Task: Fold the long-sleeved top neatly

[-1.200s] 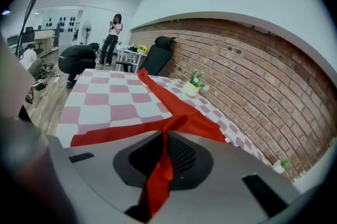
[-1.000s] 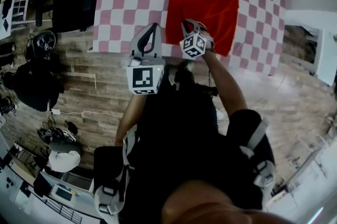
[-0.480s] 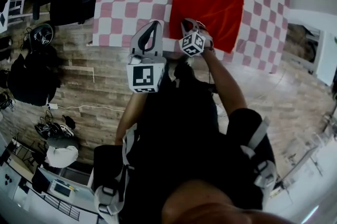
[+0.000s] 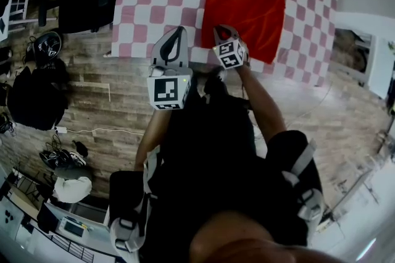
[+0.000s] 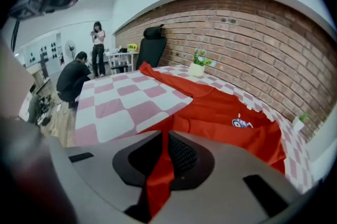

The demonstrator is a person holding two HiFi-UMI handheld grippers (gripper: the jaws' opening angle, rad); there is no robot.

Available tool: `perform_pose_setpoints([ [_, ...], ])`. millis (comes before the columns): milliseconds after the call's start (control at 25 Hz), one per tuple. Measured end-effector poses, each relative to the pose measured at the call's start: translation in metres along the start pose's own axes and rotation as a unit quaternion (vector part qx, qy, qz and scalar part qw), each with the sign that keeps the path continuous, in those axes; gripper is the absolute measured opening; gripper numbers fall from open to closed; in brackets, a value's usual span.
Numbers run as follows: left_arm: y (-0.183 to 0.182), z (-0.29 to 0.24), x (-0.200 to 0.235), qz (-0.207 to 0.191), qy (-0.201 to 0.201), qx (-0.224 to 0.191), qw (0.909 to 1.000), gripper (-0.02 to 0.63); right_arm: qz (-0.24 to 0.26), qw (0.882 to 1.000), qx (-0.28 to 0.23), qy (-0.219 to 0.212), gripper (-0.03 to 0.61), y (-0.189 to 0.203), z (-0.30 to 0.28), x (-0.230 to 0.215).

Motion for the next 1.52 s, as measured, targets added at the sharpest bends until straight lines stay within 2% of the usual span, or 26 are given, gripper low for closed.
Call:
perform_pose_setpoints([
  [240, 0.0, 0.013, 0.023, 0.001, 0.001, -0.006, 1.0, 0.005, -0.109, 0.993, -0.039, 0.002, 0.02, -0.048, 0.038, -0.013],
  [400, -0.002, 0.023, 0.044, 0.001, 0.001, -0.01, 0.9999, 0.005, -0.141, 0.987, -0.073, 0.021, 0.012, -0.082, 0.063, -0.018],
  [560, -0.004, 0.033, 0.064, 0.001, -0.002, -0.012, 0.9999, 0.005, -0.167, 0.98, -0.108, 0.023, 0.009, -0.122, 0.09, -0.012],
  [840, 0.002, 0.046, 0.106, 0.02, -0.024, -0.002, 0.9995, 0.005, -0.163, 0.973, -0.161, 0.0, 0.009, -0.182, 0.11, 0.01],
  [1160, 0.015, 0.027, 0.167, 0.038, -0.053, 0.015, 0.9977, 0.005, -0.147, 0.974, -0.169, -0.029, 0.009, -0.219, 0.084, 0.017],
  [1520, 0.04, -0.031, 0.24, 0.06, -0.057, 0.07, 0.9941, 0.006, -0.139, 0.975, -0.165, -0.052, 0.009, -0.261, 0.034, 0.001],
])
Point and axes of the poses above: the fingertips, and each gripper's own axes: z backward along the fingers, x to its left, y out of its underside, the point moved 4 cm from there along z, backward along the fingers, and after that the axes turned 8 degrees about y, right-handed, at the moved point
